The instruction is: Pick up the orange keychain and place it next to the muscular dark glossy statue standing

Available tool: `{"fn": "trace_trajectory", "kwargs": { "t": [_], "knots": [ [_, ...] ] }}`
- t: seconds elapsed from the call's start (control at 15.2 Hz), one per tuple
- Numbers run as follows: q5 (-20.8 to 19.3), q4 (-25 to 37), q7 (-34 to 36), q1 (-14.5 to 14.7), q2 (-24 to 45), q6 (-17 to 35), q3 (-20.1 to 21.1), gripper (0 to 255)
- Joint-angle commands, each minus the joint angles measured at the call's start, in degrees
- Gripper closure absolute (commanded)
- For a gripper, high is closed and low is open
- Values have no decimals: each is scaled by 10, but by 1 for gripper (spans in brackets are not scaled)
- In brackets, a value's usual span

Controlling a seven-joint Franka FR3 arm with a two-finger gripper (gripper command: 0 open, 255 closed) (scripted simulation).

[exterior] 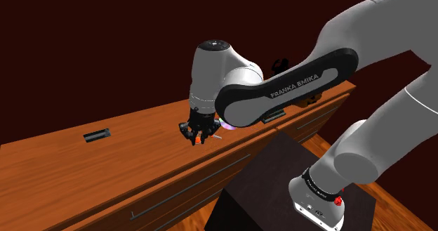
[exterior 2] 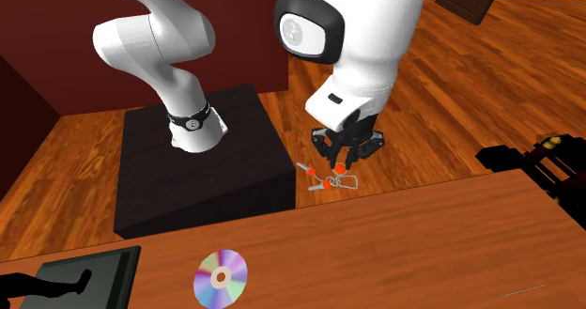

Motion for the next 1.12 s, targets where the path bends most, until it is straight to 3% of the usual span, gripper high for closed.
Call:
{"fn": "trace_trajectory", "kwargs": {
  "t": [0.0, 1.06],
  "knots": [
    [7, 8, -5, 1, -10, -17, -2, 255],
    [44, 77, -35, 5, -81, -148, -22, 255]
  ]
}}
